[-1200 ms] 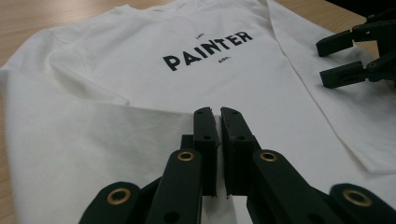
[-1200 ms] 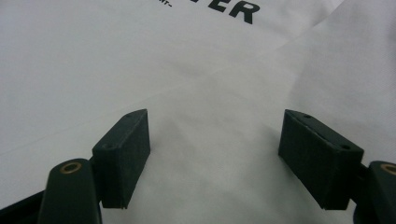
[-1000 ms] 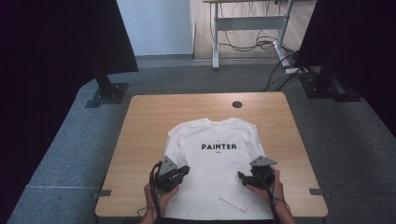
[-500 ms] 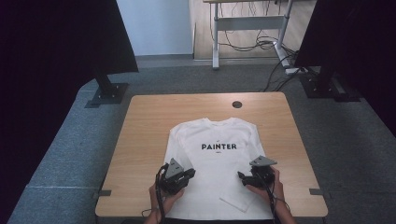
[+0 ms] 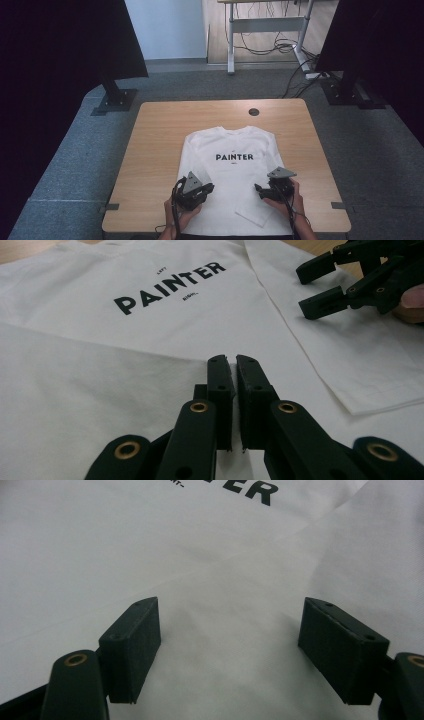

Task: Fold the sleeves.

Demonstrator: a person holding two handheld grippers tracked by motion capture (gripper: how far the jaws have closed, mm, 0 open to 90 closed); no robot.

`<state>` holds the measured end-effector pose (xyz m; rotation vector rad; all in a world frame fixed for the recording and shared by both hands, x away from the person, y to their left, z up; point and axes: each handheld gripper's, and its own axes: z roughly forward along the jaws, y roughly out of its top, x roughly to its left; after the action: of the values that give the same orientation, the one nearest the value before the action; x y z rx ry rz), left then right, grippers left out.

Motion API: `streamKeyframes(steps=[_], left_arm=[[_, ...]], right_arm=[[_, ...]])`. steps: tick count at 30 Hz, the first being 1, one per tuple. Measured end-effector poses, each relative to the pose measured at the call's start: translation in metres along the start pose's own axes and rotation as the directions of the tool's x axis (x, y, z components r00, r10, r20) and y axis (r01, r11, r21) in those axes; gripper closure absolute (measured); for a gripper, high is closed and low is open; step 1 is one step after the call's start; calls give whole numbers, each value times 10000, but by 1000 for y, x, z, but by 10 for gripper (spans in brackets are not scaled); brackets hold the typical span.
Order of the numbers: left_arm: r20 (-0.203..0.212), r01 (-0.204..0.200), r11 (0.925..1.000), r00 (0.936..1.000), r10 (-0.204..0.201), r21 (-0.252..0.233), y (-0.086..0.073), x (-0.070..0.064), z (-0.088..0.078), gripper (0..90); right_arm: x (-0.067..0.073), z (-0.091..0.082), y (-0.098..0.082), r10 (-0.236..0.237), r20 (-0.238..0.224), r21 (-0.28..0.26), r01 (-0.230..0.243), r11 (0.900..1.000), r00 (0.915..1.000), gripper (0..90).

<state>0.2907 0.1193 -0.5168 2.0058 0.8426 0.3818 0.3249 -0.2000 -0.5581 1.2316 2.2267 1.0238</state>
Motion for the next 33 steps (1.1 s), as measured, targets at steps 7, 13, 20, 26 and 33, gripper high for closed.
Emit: streamKeyframes(steps=[7,13,20,26,33], left_arm=[[20,-18,10000,10000,18,85,0,-3,3,852],[-62,12,9999,10000,-11,138,0,-4,6,852],[-77,-20,10000,10000,21,93,1,-6,6,852],[73,-185,9998,9998,185,85,1,-14,9,852],[233,-448,9989,9987,445,142,1,-23,15,853]], right_arm=[[0,0,0,2,1,2,-2,10000,10000,242],[0,0,0,0,1,3,0,10000,10000,242],[0,0,0,-1,2,2,1,10000,10000,242],[0,0,0,-6,2,1,6,10000,10000,242],[0,0,0,-5,3,-1,5,10000,10000,242]])
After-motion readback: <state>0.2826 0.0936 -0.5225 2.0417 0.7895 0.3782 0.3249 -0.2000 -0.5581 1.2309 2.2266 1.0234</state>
